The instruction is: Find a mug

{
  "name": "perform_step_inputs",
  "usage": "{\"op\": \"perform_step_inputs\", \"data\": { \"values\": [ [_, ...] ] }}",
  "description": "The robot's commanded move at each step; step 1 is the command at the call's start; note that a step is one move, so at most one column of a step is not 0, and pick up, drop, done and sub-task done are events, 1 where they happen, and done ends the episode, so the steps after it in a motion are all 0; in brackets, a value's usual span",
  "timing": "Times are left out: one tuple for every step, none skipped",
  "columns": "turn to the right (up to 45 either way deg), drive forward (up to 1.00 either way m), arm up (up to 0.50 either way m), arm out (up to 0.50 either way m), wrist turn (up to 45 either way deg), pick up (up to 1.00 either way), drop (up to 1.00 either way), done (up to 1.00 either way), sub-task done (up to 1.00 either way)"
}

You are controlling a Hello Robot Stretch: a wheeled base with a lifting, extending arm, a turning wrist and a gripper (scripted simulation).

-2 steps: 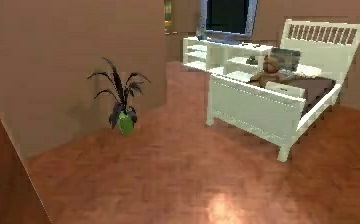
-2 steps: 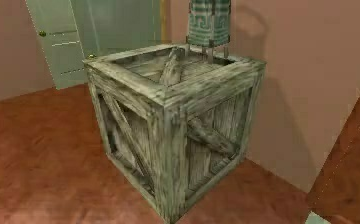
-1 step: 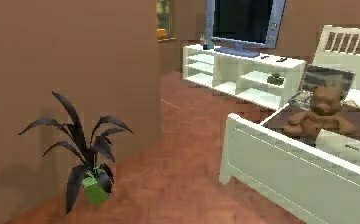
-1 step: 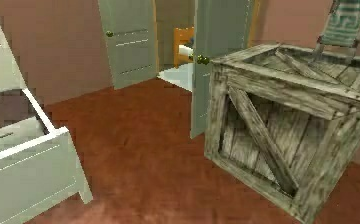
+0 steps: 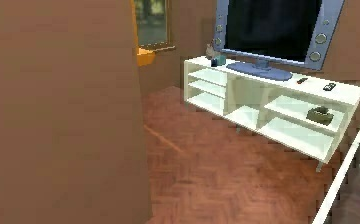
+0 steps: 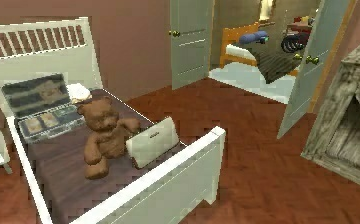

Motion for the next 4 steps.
{"op": "perform_step_inputs", "data": {
  "values": [
    [3.0,0.00,0.00,0.00,0.0,0.00,0.00,0.00,0.00],
    [0.0,1.00,0.00,0.00,0.0,0.00,0.00,0.00,0.00],
    [6.0,0.00,0.00,0.00,0.0,0.00,0.00,0.00,0.00],
    [0.0,0.20,0.00,0.00,0.0,0.00,0.00,0.00,0.00]
  ]
}}
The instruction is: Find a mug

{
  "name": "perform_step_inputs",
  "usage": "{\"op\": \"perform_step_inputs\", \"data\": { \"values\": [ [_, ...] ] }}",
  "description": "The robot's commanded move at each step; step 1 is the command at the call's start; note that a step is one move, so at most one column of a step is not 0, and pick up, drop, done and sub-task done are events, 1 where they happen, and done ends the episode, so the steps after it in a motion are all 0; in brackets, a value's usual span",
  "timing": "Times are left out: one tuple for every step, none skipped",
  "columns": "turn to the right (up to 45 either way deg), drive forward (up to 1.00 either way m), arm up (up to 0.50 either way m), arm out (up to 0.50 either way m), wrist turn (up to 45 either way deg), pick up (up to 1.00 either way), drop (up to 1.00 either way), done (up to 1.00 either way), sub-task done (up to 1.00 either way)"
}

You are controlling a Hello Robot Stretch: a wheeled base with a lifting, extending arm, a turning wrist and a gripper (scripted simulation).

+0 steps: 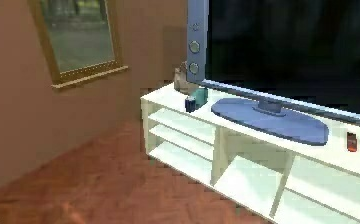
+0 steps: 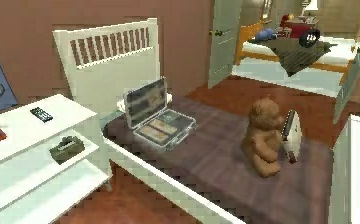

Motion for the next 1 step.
{"op": "perform_step_inputs", "data": {
  "values": [
    [-42.0,0.00,0.00,0.00,0.0,0.00,0.00,0.00,0.00]
  ]
}}
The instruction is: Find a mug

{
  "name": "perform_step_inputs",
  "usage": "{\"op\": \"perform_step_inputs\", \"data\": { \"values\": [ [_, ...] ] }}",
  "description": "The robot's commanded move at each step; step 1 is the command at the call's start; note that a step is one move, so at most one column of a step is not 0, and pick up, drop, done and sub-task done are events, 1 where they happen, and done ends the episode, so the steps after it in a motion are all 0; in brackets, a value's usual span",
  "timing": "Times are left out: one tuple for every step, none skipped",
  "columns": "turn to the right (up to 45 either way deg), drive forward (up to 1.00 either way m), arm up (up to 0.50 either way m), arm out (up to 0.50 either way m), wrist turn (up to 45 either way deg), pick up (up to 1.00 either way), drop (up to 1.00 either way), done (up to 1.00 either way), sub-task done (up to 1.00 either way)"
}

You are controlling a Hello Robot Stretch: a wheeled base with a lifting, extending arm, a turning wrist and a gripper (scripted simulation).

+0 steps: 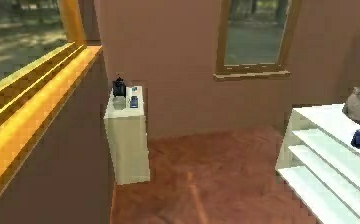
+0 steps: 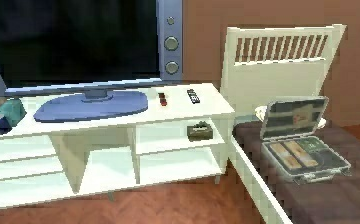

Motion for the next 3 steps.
{"op": "perform_step_inputs", "data": {
  "values": [
    [0.0,0.70,0.00,0.00,0.0,0.00,0.00,0.00,0.00],
    [-30.0,0.00,0.00,0.00,0.0,0.00,0.00,0.00,0.00],
    [0.0,0.00,0.00,0.00,0.0,0.00,0.00,1.00,0.00]
  ]
}}
